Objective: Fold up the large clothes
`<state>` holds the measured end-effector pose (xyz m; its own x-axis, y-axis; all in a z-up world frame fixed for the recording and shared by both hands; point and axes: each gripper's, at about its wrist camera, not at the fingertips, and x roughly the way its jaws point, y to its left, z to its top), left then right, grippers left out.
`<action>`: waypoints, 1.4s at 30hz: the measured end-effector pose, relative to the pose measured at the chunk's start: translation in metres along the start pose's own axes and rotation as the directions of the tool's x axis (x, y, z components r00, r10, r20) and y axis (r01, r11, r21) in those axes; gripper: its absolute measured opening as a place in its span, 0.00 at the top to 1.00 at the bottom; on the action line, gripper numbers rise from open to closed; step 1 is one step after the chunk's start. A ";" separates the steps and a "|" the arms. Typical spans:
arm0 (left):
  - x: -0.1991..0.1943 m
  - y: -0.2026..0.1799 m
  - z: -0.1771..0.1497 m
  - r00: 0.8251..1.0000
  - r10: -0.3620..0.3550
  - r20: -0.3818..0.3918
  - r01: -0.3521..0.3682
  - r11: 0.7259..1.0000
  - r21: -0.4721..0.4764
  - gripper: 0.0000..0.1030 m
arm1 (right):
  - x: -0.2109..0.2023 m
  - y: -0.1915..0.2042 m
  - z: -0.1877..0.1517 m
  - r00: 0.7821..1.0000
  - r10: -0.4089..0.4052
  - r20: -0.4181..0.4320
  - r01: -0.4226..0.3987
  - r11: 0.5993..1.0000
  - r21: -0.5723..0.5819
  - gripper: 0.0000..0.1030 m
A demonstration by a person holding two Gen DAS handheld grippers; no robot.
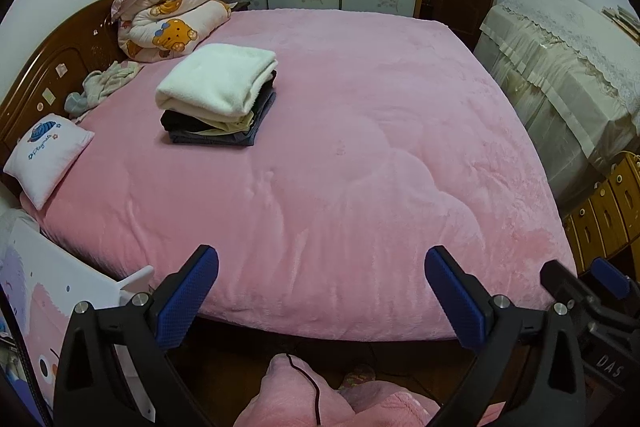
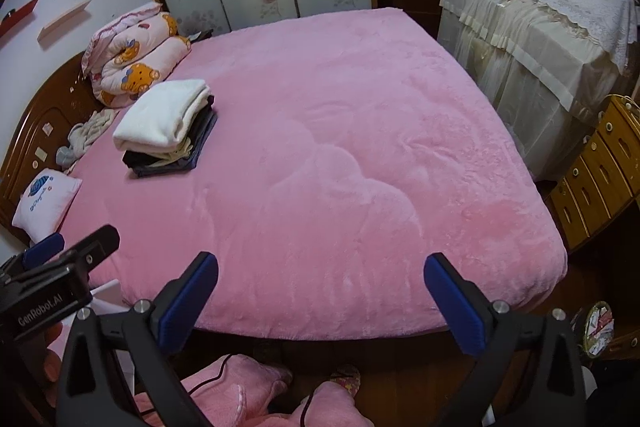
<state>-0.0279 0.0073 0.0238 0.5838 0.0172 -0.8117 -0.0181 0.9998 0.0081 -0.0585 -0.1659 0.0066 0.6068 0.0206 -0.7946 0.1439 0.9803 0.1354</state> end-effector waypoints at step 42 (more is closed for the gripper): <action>0.016 -0.012 0.028 1.000 -0.001 0.009 0.000 0.998 0.069 0.01 | 0.010 0.013 0.019 0.999 0.001 0.033 0.001 0.998 -0.068 0.00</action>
<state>0.0041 -0.0042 0.0268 0.5912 0.0162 -0.8064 0.0380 0.9981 0.0479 -0.0354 -0.1565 0.0117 0.6326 0.0152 -0.7743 0.0911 0.9914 0.0938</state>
